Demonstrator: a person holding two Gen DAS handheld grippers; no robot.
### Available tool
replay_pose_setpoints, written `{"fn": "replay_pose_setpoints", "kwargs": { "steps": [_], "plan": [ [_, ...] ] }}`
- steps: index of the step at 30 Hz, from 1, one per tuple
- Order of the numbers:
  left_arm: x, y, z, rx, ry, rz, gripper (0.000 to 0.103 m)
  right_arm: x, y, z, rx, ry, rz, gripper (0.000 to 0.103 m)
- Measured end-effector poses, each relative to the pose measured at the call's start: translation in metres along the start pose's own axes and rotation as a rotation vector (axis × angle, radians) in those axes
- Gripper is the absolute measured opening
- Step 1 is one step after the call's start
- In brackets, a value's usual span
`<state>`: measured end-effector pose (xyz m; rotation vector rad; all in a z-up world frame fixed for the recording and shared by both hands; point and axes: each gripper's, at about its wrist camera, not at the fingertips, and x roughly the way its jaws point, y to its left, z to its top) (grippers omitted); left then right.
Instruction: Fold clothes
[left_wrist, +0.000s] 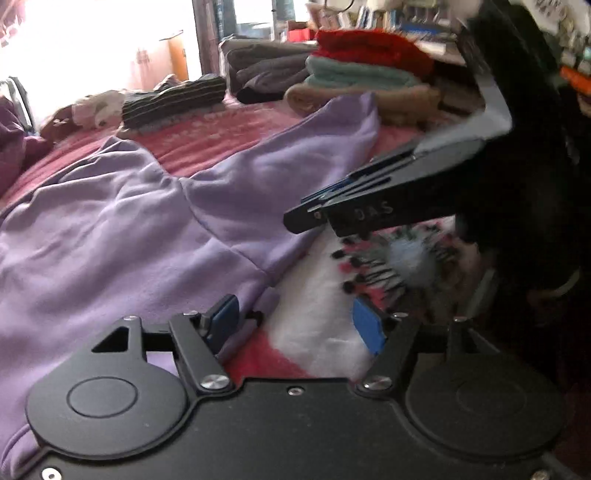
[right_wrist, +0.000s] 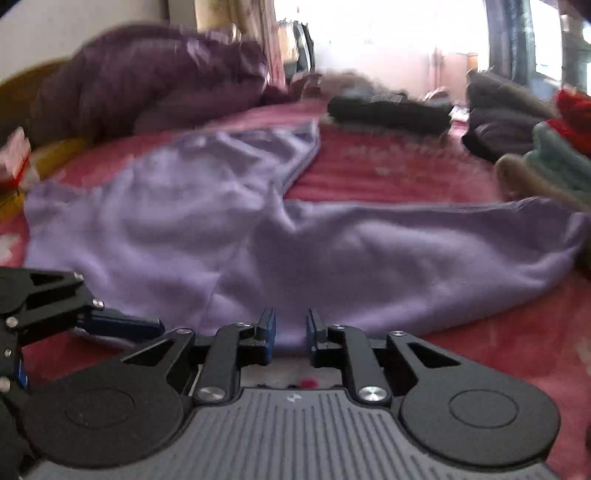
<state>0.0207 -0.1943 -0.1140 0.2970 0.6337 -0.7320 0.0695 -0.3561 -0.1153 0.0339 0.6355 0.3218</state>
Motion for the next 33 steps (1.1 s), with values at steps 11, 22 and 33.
{"fn": "replay_pose_setpoints", "kwargs": {
  "steps": [11, 22, 33],
  "plan": [
    [-0.046, 0.089, -0.028, -0.388, -0.076, 0.022, 0.075, 0.025, 0.042, 0.005, -0.11, 0.065, 0.06, 0.023],
    [-0.055, 0.148, -0.072, -0.616, -0.096, 0.163, 0.075, 0.051, -0.034, 0.029, 0.223, -0.147, 0.076, 0.023],
    [-0.051, 0.075, -0.027, -0.15, -0.103, 0.165, 0.078, 0.032, -0.056, 0.011, 0.373, -0.157, -0.03, 0.018]
  ]
}}
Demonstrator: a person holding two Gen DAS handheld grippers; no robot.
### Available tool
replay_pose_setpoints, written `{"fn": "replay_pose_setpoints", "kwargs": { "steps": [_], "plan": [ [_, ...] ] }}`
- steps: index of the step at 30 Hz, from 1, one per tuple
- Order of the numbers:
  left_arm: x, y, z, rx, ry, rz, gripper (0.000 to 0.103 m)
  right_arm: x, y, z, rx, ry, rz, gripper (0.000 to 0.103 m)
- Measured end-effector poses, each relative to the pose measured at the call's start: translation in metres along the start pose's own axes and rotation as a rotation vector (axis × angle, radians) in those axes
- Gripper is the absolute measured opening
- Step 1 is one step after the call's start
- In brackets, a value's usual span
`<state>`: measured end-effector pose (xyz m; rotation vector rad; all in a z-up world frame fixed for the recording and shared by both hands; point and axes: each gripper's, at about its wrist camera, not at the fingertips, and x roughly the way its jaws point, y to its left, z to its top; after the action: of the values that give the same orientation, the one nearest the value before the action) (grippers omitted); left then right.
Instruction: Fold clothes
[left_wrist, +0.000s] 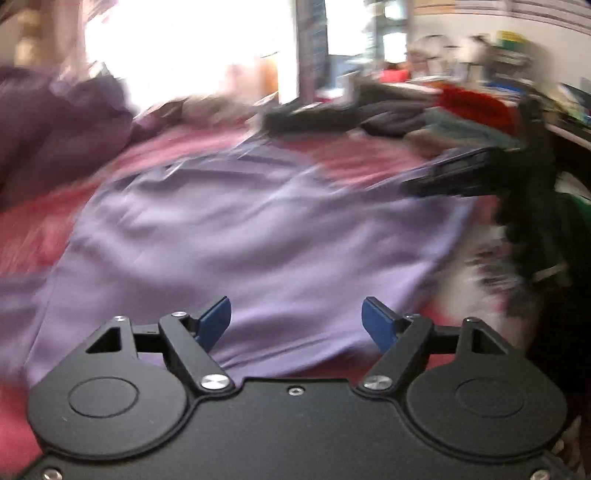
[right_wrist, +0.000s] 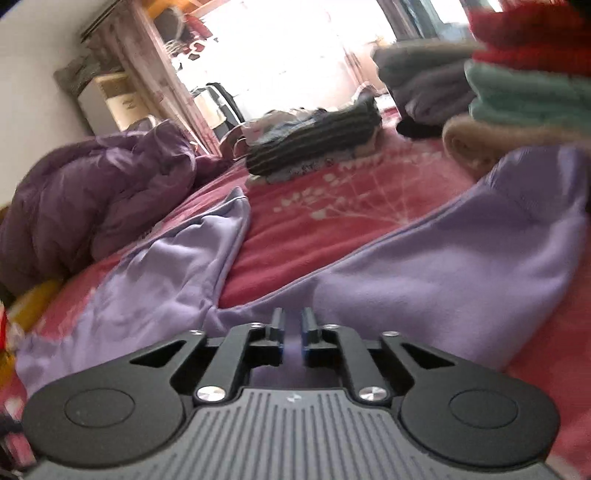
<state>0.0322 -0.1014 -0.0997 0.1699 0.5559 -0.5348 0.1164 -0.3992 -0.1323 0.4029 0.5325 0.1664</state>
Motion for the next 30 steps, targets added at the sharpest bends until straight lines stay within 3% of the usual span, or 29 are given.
{"fn": "replay_pose_setpoints", "kwargs": {
  "steps": [2, 4, 6, 8, 11, 14, 18, 22, 25, 28, 29, 30],
  "plan": [
    [0.007, -0.018, 0.001, 0.04, 0.037, -0.074, 0.079, -0.012, 0.008, -0.002, -0.038, -0.008, 0.022, 0.032],
    [0.013, -0.034, -0.002, 0.105, 0.067, -0.074, 0.079, -0.019, 0.017, -0.005, -0.09, -0.008, 0.062, 0.035],
    [0.009, -0.031, 0.003, 0.078, 0.042, -0.06, 0.079, -0.026, 0.03, -0.009, -0.163, -0.004, 0.093, 0.035],
    [-0.002, -0.007, 0.008, -0.039, -0.032, 0.005, 0.079, -0.031, 0.037, -0.013, -0.179, 0.005, 0.121, 0.035],
    [-0.017, 0.039, 0.006, -0.251, -0.125, 0.169, 0.078, -0.035, 0.049, -0.017, -0.21, 0.018, 0.167, 0.035],
    [-0.02, 0.096, -0.024, -0.52, -0.085, 0.281, 0.078, -0.035, 0.077, -0.027, -0.327, 0.04, 0.22, 0.035],
    [-0.034, 0.141, -0.052, -0.78, -0.135, 0.17, 0.072, -0.031, 0.121, -0.044, -0.415, 0.072, 0.315, 0.035],
    [-0.06, 0.168, -0.046, -0.856, -0.325, 0.082, 0.072, -0.027, 0.167, -0.064, -0.488, 0.098, 0.411, 0.035],
    [-0.059, 0.203, -0.044, -0.916, -0.368, 0.06, 0.072, -0.017, 0.193, -0.079, -0.502, 0.137, 0.455, 0.035],
    [-0.036, 0.249, -0.054, -1.022, -0.329, 0.055, 0.073, -0.001, 0.199, -0.099, -0.516, 0.243, 0.451, 0.036],
    [-0.033, 0.264, -0.057, -1.011, -0.293, 0.123, 0.071, 0.0, 0.198, -0.105, -0.53, 0.263, 0.448, 0.036],
    [-0.033, 0.28, -0.059, -0.972, -0.247, 0.231, 0.062, -0.004, 0.196, -0.106, -0.547, 0.258, 0.457, 0.036]
  ]
}}
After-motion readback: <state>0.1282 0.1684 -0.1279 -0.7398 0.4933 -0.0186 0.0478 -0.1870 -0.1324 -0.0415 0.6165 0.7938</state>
